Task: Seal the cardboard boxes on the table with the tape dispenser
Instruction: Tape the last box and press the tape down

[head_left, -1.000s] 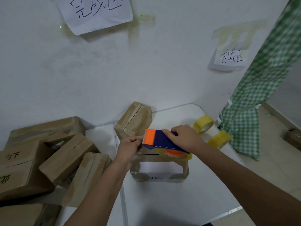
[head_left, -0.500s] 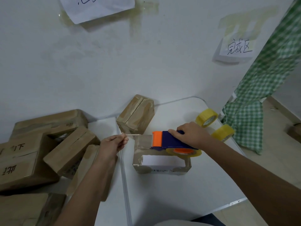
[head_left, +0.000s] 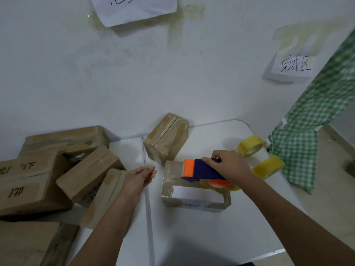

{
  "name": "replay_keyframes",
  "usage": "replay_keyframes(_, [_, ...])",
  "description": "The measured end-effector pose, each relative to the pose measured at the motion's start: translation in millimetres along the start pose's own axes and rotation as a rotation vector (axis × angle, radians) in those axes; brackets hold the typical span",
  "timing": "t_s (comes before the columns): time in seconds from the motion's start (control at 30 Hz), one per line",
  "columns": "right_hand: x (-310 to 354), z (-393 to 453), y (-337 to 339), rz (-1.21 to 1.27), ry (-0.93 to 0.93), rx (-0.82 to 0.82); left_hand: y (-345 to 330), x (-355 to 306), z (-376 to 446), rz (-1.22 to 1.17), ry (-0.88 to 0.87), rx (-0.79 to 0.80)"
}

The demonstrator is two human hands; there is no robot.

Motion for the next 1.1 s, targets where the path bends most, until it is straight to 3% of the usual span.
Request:
replay_keyframes(0.53, [19.0,8.5,-9.4,-0.162,-0.066,-0.034,4.2,53.1,16.4,0.072,0.077,-0.159])
replay_keyframes(0.73, [18.8,12.5,-11.0,-0.153,-0.056,-0.032,-9.3,60.4,19.0,0.099,0.040,-0.118])
replay_keyframes(0.9, [18.5,12.8,-10.8,-0.181,-0.067,-0.044,-23.4,56.4,17.1,0.305,0.013,-0.090])
replay_keyframes(1.1, [18.1,9.1,-10.6,-0.170,-0.071,-0.054,-17.1,79.5,21.9,0.379,0.243,-0.008])
Point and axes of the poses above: each hand's wrist, its own z-axis towards the middle knuckle, its own y-axis out of the back of the hand, x = y × z, the point moved 10 cm from there along z, towards the middle knuckle, and after that the axes turned 12 degrees about x, right-handed, at the moved point
